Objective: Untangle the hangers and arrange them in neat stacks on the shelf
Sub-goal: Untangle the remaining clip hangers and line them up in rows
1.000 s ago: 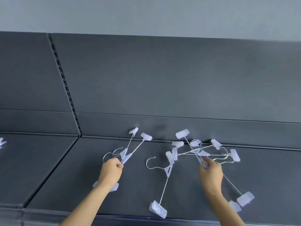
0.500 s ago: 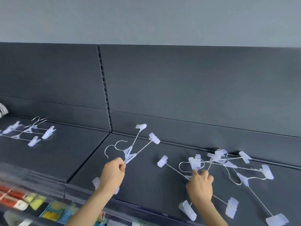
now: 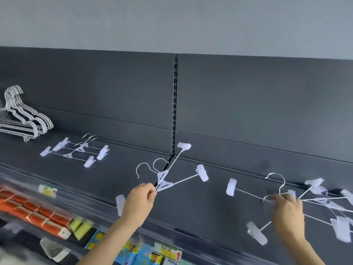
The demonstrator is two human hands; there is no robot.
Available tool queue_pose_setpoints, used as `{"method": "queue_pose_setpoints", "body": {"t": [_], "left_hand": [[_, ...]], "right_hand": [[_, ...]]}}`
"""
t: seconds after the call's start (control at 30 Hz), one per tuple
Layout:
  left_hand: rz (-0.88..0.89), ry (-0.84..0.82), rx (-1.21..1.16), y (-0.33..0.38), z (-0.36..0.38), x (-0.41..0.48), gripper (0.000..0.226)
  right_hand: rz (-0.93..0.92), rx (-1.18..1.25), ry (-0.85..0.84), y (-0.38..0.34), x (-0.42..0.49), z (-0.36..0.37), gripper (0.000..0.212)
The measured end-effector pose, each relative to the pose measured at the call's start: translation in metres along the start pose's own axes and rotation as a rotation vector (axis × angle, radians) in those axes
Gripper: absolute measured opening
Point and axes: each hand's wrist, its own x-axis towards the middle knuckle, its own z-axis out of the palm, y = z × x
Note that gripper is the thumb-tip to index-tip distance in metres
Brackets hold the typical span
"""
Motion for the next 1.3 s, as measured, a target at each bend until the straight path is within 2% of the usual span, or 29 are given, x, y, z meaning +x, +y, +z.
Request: {"method": "queue_pose_setpoints", "body": {"t": [0.07, 0.2, 0.27, 0.43, 0.57, 0.77, 1.0, 1.3], "left_hand": [[0.013, 0.003, -0.003, -0.028, -0.017, 0.008, 0.014], [0.001, 0.011, 0.0, -0.071, -0.044, 0.024, 0.014], [0.004, 0.02, 0.007, -0.087, -0.054, 0.03, 0.014], [0.019, 0.032, 0.014, -0.117, -0.071, 0.042, 0.011], [0.02, 0.029, 0.018, -0.132, -0.077, 0.053, 0.01], [0.045, 0.054, 0.05, -0.146, -0.087, 0.082, 0.011], [0.007, 0.072, 0.146, -0.184, -0.129, 0.106, 0.012], [0.021, 0.104, 0.164, -0.273, -0.176, 0.14, 0.011]], "right_hand": [[-0.019, 0.04, -0.037, -0.043, -0.005, 0.009, 0.028], [-0.008, 0.016, -0.215, -0.098, -0.018, 0.055, 0.034], [-0.038, -0.013, -0.238, -0.113, -0.025, 0.073, 0.042], [-0.018, 0.036, -0.298, -0.165, -0.038, 0.086, 0.035], [-0.096, -0.024, -0.296, -0.184, -0.037, 0.097, 0.028], [-0.274, 0.112, -0.242, -0.216, -0.023, 0.128, 0.02], [-0.321, 0.231, -0.409, -0.275, -0.021, 0.15, 0.01], [-0.439, 0.391, -0.506, -0.374, -0.042, 0.194, 0.026]]}}
